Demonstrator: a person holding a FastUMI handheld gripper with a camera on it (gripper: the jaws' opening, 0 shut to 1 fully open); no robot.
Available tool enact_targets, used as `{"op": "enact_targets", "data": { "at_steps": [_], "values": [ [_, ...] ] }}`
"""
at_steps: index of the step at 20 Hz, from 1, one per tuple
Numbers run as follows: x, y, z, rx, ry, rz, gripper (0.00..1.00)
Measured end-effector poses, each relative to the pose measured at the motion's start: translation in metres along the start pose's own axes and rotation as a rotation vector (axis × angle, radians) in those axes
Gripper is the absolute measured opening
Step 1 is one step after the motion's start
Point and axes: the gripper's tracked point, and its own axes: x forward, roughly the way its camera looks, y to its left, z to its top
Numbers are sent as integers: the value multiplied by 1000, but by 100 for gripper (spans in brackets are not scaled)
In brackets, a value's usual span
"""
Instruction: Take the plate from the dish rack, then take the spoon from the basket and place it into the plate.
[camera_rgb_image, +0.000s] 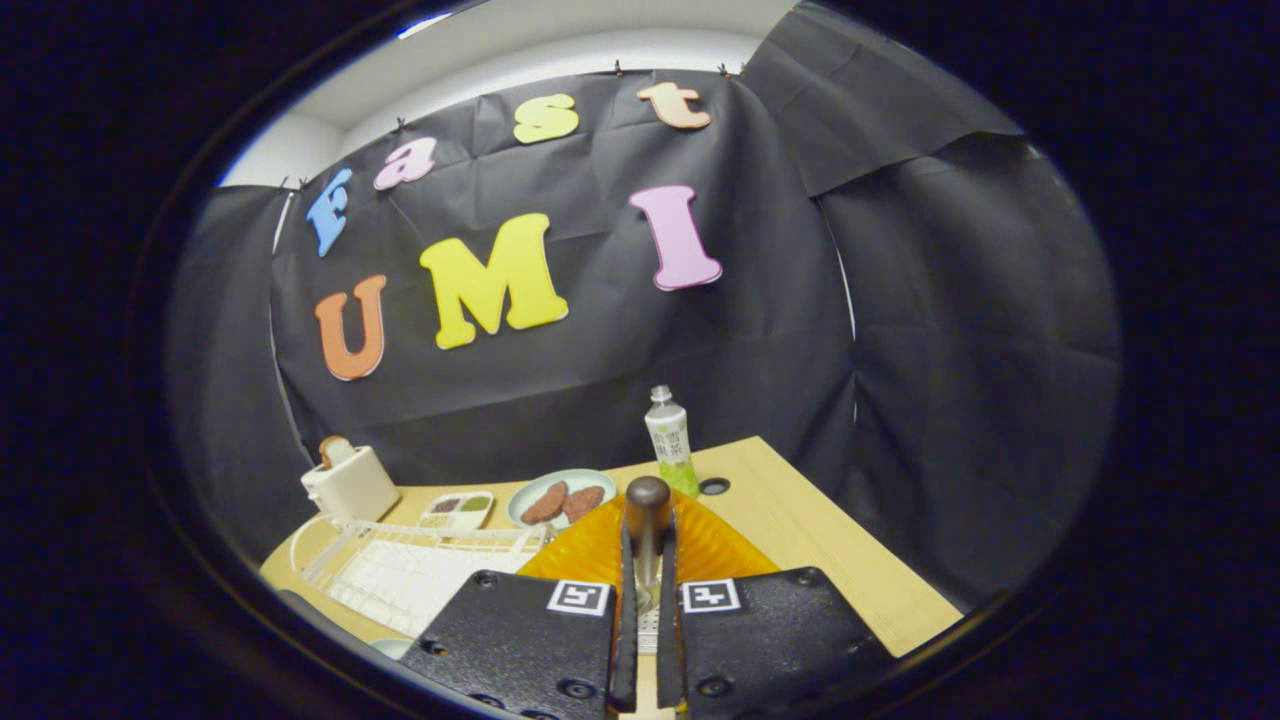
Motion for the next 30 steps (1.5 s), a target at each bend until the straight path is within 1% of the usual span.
{"op": "enact_targets", "data": {
  "at_steps": [4, 8, 13, 14, 17, 18, 20, 23, 26, 30],
  "values": [
    [-49, 50, 1, -2, 10, 102, 13],
    [-79, 94, -24, -23, 39, 173, 13],
    [-90, 143, -92, -65, 107, 245, 13],
    [-91, 152, -110, -69, 140, 267, 13],
    [-95, 184, -159, -38, 245, 371, 13],
    [-93, 188, -170, -33, 266, 386, 13],
    [-92, 193, -188, -43, 284, 398, 13],
    [-92, 196, -207, -19, 311, 416, 13],
    [-93, 196, -218, 11, 325, 433, 13],
    [-91, 186, -221, 17, 319, 413, 18]
  ]
}}
